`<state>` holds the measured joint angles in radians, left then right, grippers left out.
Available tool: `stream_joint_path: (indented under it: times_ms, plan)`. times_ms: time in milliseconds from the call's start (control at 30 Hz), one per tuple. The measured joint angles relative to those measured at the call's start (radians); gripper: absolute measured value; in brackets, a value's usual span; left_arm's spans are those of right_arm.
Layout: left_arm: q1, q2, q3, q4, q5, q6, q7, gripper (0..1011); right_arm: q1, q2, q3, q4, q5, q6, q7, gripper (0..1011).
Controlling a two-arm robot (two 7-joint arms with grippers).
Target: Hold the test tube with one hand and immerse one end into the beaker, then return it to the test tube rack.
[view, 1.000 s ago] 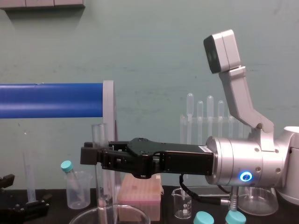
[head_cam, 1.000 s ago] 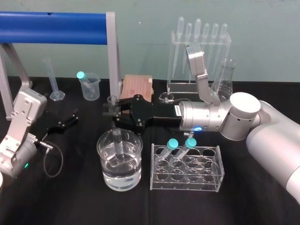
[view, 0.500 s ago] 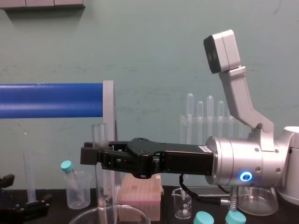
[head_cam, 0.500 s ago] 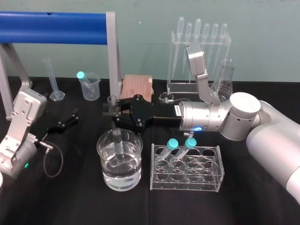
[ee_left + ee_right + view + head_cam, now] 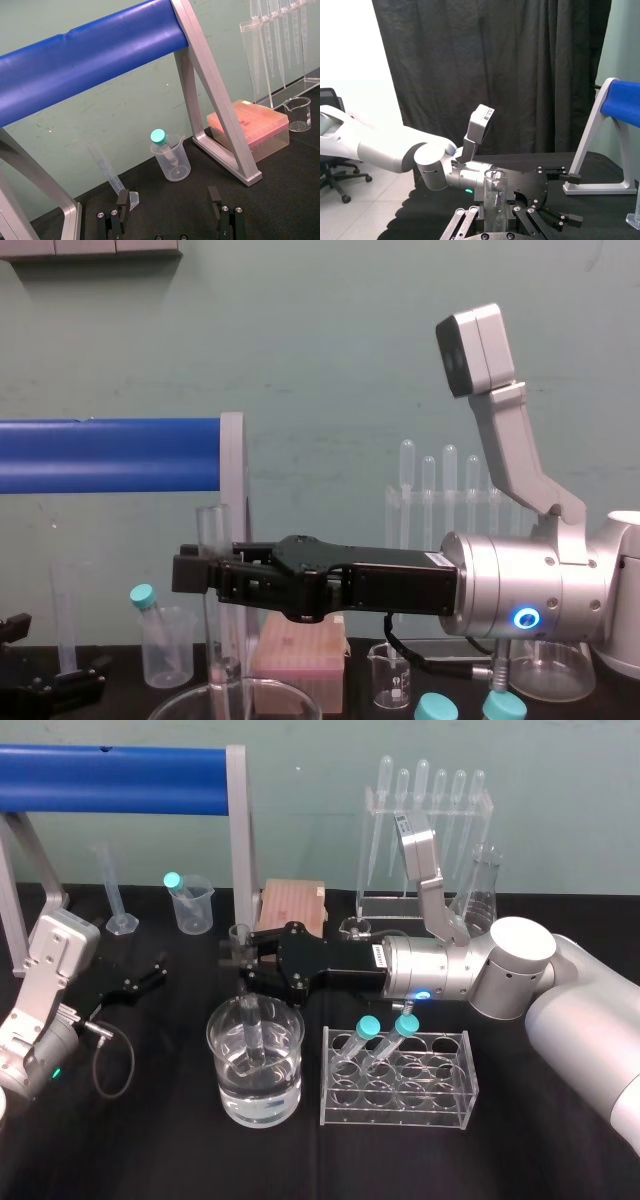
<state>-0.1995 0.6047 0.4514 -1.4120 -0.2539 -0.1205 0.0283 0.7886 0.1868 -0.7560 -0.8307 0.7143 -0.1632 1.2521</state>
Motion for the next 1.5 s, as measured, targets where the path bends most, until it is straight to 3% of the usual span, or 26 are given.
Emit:
stream_joint_path:
  times_ms: [1100, 1300, 1500]
  plan:
    - [0.0, 0.0, 0.0, 0.0, 0.0, 0.0, 0.0, 1000, 0.0, 0.0, 0.0, -0.001, -0.001, -0.001, 0.0, 226]
    - [0.0, 0.0, 0.0, 0.0, 0.0, 0.0, 0.0, 1000, -0.01, 0.007, 0.019, -0.027, 0.007, -0.053, 0.018, 226]
    - [0.0, 0.0, 0.0, 0.0, 0.0, 0.0, 0.0, 1000, -0.034, 0.018, 0.07, -0.07, 0.05, -0.13, 0.033, 226]
